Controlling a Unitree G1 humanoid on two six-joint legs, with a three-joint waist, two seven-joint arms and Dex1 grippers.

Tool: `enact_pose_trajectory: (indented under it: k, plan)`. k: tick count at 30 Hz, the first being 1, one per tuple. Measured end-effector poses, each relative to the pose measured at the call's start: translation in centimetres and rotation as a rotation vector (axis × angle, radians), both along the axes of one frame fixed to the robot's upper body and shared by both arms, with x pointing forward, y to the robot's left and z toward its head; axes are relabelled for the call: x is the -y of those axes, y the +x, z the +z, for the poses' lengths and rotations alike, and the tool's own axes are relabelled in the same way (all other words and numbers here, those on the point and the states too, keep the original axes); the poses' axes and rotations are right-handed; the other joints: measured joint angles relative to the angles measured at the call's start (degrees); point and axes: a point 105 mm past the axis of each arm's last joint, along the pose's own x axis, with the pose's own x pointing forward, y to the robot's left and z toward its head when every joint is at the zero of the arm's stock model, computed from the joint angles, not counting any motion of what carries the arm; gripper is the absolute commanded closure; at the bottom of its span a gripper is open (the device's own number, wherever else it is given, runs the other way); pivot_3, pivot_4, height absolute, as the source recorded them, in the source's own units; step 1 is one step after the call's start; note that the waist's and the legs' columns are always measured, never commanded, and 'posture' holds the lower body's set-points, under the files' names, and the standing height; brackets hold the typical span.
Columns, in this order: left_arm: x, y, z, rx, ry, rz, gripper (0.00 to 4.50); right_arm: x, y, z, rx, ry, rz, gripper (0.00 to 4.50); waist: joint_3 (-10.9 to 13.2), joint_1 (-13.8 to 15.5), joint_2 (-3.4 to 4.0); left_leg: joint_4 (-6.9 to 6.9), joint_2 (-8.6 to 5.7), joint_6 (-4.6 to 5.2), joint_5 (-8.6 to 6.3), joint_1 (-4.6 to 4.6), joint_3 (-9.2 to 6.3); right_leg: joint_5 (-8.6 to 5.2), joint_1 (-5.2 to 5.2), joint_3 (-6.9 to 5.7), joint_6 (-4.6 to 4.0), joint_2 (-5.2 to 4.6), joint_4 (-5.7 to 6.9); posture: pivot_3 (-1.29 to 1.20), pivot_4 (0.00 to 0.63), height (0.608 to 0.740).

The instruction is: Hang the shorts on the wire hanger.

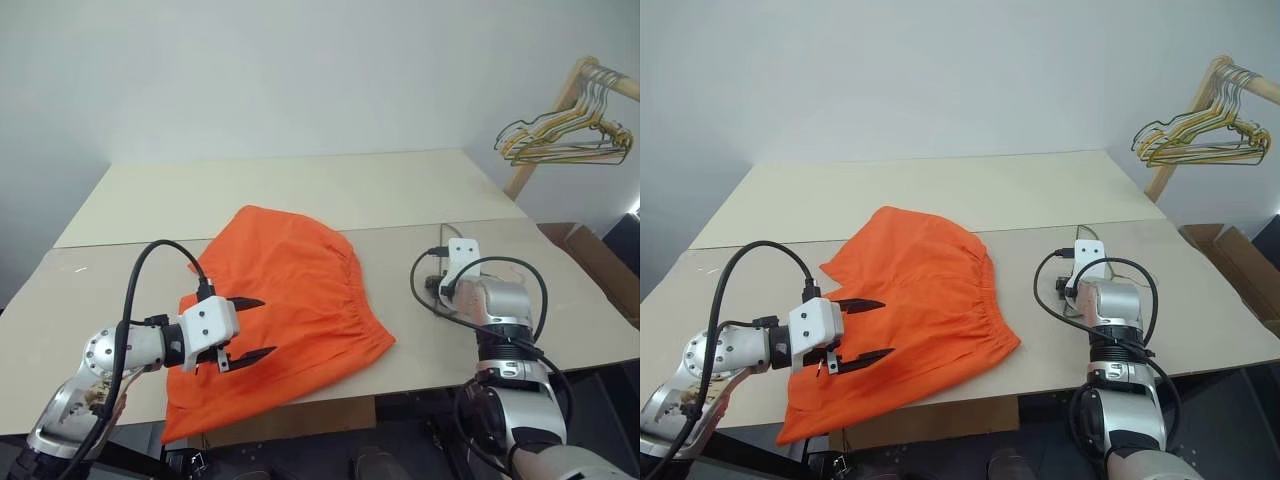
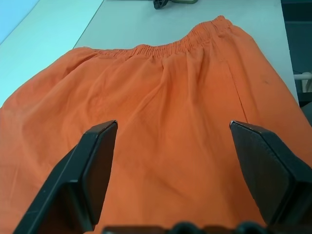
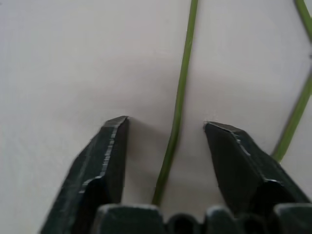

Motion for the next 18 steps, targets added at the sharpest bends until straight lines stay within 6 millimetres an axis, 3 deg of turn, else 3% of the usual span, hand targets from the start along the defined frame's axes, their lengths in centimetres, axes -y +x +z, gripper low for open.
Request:
enact_pose_trajectory:
  k: [5, 14, 18]
  plan:
    - [0.0, 0.0, 0.0, 0.001, -0.002, 0.000, 0.51, 0.3, -0.1, 0.0, 0.000, -0.011, -0.007, 4.46, 0.0, -0.1, -0.03, 0.00, 0.03, 0.00, 0.00, 0.02, 0.00, 0.00, 0.00, 0.01, -0.01, 0.04, 0.00, -0.07, 0.000, 0.740]
    - [0.4, 0.4, 0.5, 0.023, -0.030, 0.002, 0.51, 0.1, -0.1, 0.2, 0.027, -0.020, -0.005, 4.49, 0.0, -0.1, -0.05, -0.01, 0.03, 0.00, 0.00, -0.01, 0.00, 0.00, -0.02, 0.02, -0.01, 0.04, 0.00, -0.07, 0.000, 0.740]
    - [1.6, 2.0, 2.2, 0.059, -0.207, 0.081, 0.51, -1.8, 0.2, 1.9, 0.144, -0.049, 0.084, 4.49, 0.2, 0.0, 0.25, -0.01, -0.02, 0.00, 0.00, -0.20, -0.01, 0.01, -0.15, 0.04, 0.01, -0.01, 0.01, -0.07, 0.000, 0.740]
